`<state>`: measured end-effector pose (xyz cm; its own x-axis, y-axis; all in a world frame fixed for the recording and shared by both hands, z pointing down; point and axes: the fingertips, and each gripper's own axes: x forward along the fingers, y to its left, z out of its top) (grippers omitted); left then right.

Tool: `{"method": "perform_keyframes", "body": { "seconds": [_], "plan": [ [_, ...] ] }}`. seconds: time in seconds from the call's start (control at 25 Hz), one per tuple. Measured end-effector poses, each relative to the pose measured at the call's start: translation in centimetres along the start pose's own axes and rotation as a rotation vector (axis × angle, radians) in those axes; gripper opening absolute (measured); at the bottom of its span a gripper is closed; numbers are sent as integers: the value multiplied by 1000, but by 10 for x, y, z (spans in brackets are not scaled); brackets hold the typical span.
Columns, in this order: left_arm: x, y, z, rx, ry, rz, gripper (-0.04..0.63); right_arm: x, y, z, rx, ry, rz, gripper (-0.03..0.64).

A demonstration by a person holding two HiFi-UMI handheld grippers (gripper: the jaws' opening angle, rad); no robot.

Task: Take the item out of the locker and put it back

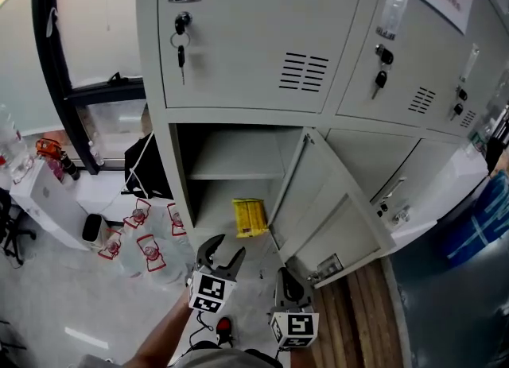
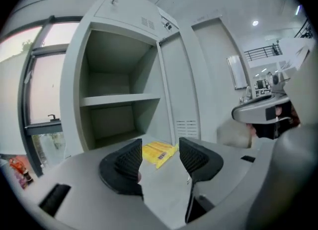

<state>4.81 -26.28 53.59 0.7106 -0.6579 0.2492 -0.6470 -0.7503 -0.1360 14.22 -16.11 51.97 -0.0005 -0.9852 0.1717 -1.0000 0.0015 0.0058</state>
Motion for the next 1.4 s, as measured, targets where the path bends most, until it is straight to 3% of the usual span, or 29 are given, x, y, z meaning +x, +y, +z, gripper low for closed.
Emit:
{"method": "perform_keyframes", "body": {
  "seconds": [0.2, 0.64, 1.0, 1.4],
  "plan": [
    [-45, -5, 16, -80, -42, 78, 216, -12, 11, 7, -20, -25, 75, 17],
    [-135, -41, 14, -115, -53, 232, 121, -57, 35, 11, -44, -68, 204, 17],
    [-188, -80, 1, -154, -47, 302, 64, -93, 53, 6, -51, -90, 276, 17],
    [-215, -95, -4, -146, -48, 334, 24, -111, 61, 2, -52, -101, 297, 17]
  ]
}}
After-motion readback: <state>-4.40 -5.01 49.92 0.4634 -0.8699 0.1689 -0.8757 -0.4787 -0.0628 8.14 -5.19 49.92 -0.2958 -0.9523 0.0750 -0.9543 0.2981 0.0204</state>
